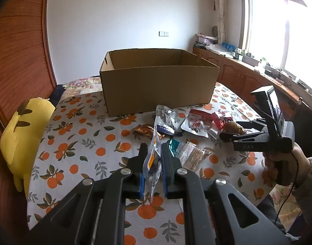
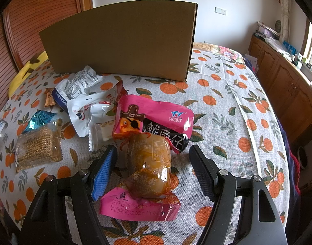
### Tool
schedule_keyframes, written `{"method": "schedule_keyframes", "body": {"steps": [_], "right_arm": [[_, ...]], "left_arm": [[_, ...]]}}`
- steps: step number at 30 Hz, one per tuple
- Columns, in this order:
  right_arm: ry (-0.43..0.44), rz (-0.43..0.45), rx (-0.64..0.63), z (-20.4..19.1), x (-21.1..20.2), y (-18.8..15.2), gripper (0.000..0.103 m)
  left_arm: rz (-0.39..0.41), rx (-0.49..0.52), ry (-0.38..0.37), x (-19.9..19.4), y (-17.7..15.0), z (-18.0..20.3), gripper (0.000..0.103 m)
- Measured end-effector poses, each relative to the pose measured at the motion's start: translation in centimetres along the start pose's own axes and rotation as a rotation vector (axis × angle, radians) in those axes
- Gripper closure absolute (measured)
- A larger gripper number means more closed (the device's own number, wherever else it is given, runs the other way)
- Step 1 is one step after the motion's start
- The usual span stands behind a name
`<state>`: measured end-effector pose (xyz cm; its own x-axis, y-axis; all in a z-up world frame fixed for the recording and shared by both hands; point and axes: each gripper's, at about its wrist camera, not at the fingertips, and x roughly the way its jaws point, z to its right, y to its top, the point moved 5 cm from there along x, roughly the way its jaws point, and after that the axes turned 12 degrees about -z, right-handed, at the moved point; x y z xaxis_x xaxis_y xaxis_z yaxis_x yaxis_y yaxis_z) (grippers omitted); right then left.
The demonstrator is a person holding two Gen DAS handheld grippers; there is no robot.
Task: Organize snacks
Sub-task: 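Grasp a clear packet with the left gripper while the right grasps the pink egg packet, then carry both held packets over the box and open both grippers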
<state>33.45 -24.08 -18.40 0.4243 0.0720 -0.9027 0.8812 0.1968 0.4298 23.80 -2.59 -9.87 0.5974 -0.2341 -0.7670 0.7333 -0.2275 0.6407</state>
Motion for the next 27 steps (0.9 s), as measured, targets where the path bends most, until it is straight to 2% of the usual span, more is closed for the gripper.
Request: {"method": "schedule_keyframes", "body": {"steps": [5, 8, 10, 11, 17, 27], "right_arm": [[-0.007, 0.001, 0.001, 0.0, 0.0, 0.0, 0.031], [-0.023, 0.002, 0.0, 0.0, -0.2, 0.1, 0.038], [-0.018, 0.002, -0.003, 0.2, -0.5, 0.0, 0.049], [-0.022, 0.003, -0.004, 0.3, -0.6, -0.1, 0.051], [0.003, 0.0, 0.004, 1.2, -1.9, -0.4, 0.055], [0.035, 0.088, -0.018, 1.1, -5.9, 0.9, 0.054]], "left_arm": [[0.008, 0.004, -0.004, -0.2, 0.0, 0.4, 0.093], [0.011, 0.005, -0.009, -0.2, -0.1, 0.6, 0.093], [0.014, 0.006, -0.015, -0.2, -0.2, 0.7, 0.093], [0.017, 0.005, -0.02, -0.2, -0.3, 0.7, 0.093], [0.021, -0.003, -0.046, 0.1, -0.2, 1.1, 0.093], [0.053, -0.017, -0.057, 0.4, 2.4, 0.2, 0.093]]}}
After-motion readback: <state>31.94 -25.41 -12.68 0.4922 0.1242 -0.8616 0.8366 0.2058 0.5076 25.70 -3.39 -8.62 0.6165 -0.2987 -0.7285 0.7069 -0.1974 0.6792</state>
